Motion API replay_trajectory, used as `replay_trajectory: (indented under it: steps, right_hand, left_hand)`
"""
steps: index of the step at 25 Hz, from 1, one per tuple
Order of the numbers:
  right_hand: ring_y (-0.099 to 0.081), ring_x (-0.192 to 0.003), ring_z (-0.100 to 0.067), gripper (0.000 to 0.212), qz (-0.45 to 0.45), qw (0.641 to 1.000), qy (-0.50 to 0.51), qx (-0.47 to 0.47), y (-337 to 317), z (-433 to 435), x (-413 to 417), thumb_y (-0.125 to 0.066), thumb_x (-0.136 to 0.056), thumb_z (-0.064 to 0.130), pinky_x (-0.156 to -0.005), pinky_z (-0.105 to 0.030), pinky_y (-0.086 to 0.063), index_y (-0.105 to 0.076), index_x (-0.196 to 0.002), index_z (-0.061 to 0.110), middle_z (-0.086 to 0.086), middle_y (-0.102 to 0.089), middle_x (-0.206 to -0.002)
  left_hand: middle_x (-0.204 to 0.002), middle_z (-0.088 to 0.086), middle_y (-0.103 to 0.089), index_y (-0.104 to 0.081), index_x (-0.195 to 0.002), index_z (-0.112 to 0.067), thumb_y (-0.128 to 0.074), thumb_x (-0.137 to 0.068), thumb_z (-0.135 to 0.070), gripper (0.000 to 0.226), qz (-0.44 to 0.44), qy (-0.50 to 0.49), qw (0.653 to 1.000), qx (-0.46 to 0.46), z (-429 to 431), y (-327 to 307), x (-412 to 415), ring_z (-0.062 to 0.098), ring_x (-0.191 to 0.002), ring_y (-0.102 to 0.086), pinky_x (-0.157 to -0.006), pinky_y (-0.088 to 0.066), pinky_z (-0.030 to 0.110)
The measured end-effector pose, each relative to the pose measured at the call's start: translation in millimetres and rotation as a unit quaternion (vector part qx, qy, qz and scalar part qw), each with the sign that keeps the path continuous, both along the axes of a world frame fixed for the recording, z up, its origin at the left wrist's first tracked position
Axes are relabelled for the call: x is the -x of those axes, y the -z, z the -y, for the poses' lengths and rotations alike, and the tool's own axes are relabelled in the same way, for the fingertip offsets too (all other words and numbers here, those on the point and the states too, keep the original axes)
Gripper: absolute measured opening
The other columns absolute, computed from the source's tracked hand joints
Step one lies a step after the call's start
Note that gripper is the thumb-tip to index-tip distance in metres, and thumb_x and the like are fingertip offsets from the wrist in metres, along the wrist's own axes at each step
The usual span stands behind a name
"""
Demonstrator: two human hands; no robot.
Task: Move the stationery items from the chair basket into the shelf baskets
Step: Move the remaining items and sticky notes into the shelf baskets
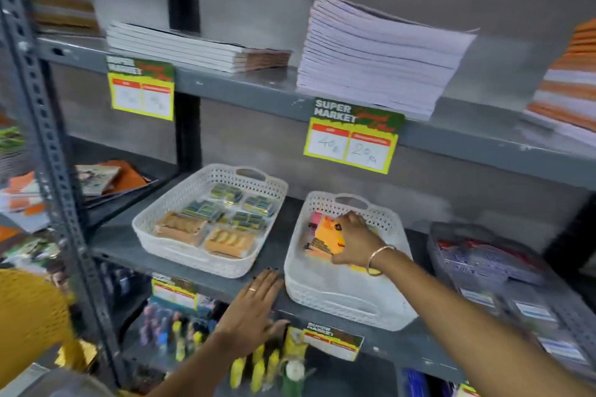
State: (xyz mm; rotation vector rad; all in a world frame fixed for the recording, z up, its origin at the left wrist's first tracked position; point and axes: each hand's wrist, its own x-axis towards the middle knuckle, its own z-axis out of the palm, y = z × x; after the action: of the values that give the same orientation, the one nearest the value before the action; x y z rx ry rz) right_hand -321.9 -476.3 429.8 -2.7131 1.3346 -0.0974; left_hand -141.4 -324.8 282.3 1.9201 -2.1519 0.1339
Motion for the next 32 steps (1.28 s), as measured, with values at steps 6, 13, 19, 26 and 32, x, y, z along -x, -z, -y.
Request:
replay_trajectory:
  steps: [6, 13, 19, 26, 32]
  right_hand:
    - [-0.024, -0.136, -0.033, 0.083, -0.083, 0.991, 0.008, -0.106, 61.5, 5.1, 19.1, -0.07, -0.075, 0.029, -0.111, -0.037, -0.03, -0.025, -0.14, 0.005, -0.017, -0.028, -0.143]
    - [-0.03, -0.131, -0.034, 0.08, -0.103, 0.985, -0.003, -0.141, 75.8, 12.0, -2.3, -0.07, -0.075, 0.031, -0.109, -0.038, -0.036, -0.029, -0.139, 0.008, -0.018, -0.032, -0.14]
    - [-0.036, -0.125, -0.033, 0.079, -0.099, 0.985, -0.019, -0.138, 76.9, 12.9, -3.6, -0.071, -0.076, 0.032, -0.106, -0.037, -0.037, -0.031, -0.14, 0.01, -0.017, -0.037, -0.133]
    - [-0.033, -0.128, -0.034, 0.08, -0.102, 0.983, -0.028, -0.151, 75.5, 11.5, -2.7, -0.072, -0.076, 0.033, -0.108, -0.038, -0.033, -0.028, -0.142, 0.02, -0.017, -0.036, -0.134]
    - [-0.04, -0.13, -0.028, 0.067, 0.002, 0.991, -0.049, -0.125, 41.1, 8.8, -9.6, -0.066, -0.082, 0.031, -0.107, -0.037, -0.036, -0.034, -0.138, 0.015, -0.012, -0.041, -0.143]
  left_hand:
    - [-0.119, 0.004, -0.065, -0.065, -0.116, -0.012, -0.012, -0.091, -0.064, 0.078, -0.001, -0.012, 0.999, 0.03, 20.5, 21.4, -0.1, 0.019, -0.108, -0.06, -0.089, -0.049, 0.033]
    - [-0.124, 0.004, -0.061, -0.06, -0.121, -0.014, -0.033, -0.082, -0.061, 0.066, 0.033, -0.036, 0.998, 0.034, 16.6, 15.7, 2.8, 0.02, -0.114, -0.057, -0.094, -0.046, 0.039]
    - [-0.133, 0.004, -0.055, -0.054, -0.128, -0.014, -0.027, -0.084, -0.06, 0.069, 0.036, -0.054, 0.998, 0.006, 14.8, 12.4, 4.9, 0.022, -0.122, -0.05, -0.101, -0.037, 0.041]
    - [-0.127, 0.003, -0.059, -0.058, -0.124, -0.014, -0.03, -0.082, -0.06, 0.068, 0.037, -0.045, 0.998, -0.002, 15.0, 13.6, 4.2, 0.021, -0.117, -0.055, -0.097, -0.042, 0.041]
    - [-0.134, 0.005, -0.054, -0.051, -0.13, -0.014, -0.029, -0.087, -0.062, 0.068, 0.055, -0.039, 0.998, -0.012, 7.7, 13.1, -1.5, 0.021, -0.123, -0.049, -0.099, -0.041, 0.042]
